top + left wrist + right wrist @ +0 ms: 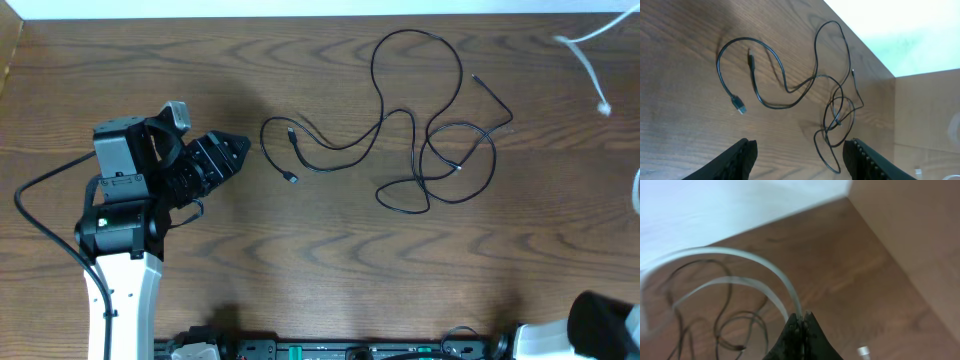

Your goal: Untangle cables

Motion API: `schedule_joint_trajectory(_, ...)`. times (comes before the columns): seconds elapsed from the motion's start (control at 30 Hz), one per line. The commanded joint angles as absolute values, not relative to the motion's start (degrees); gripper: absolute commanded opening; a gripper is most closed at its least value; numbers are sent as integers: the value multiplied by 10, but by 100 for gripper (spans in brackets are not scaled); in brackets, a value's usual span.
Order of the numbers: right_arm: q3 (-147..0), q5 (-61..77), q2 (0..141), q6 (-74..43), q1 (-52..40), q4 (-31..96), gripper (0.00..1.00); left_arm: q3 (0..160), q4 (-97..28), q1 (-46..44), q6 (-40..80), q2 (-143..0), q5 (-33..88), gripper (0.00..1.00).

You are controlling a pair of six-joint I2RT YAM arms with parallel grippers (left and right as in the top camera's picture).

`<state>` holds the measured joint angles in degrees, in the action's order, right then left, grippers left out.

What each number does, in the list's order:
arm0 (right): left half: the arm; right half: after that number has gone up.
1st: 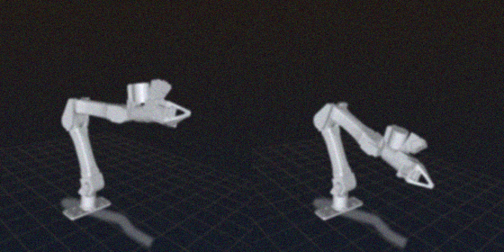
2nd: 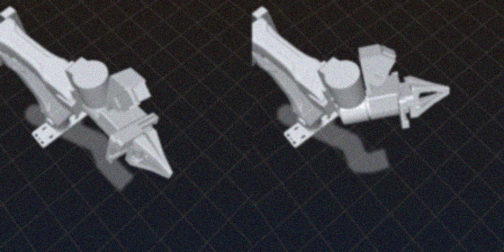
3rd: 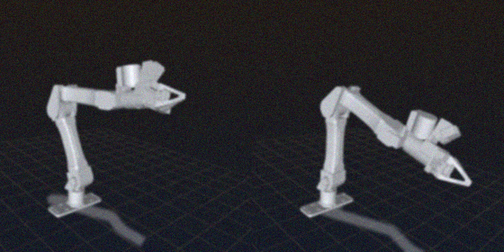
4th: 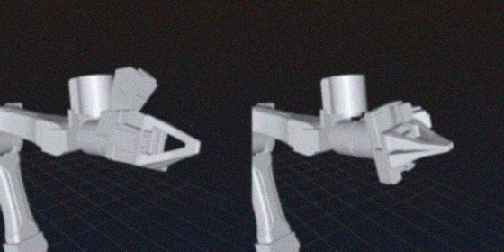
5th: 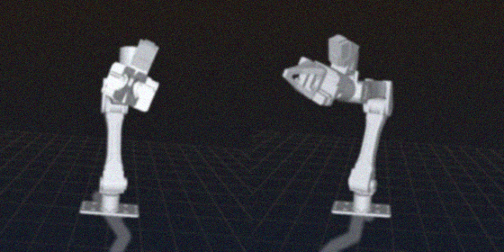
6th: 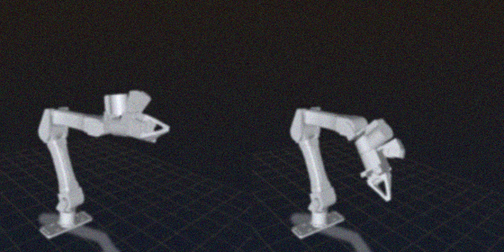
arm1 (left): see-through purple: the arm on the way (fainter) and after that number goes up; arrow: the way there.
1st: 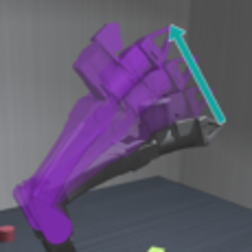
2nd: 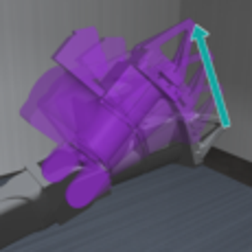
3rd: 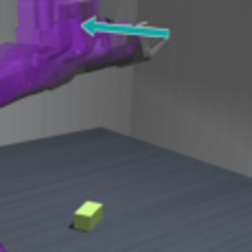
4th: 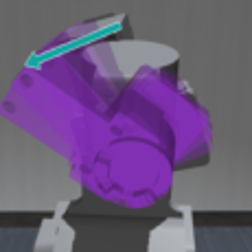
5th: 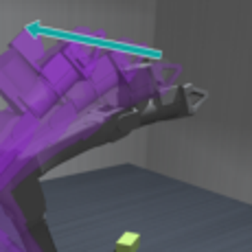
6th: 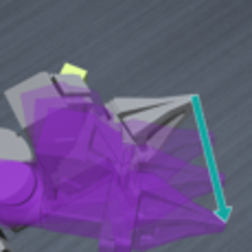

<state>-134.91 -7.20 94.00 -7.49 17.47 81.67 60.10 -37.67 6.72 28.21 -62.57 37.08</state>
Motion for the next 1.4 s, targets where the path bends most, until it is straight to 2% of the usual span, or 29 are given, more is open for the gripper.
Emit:
schedule_joint_trajectory(0.0,-1348,-91,957,-136,227,822,1,602,-390,67,253,-622,365,61)
schedule_joint_trajectory(0.23,-1343,-148,1013,-210,335,861,1,602,-434,67,204,-633,364,65)
schedule_joint_trajectory(0.8,-1233,-147,1059,-233,560,849,1,601,-443,67,170,-674,344,65)
schedule_joint_trajectory(1.37,-1193,-134,1059,-234,560,834,2,601,-448,67,169,-702,344,65)
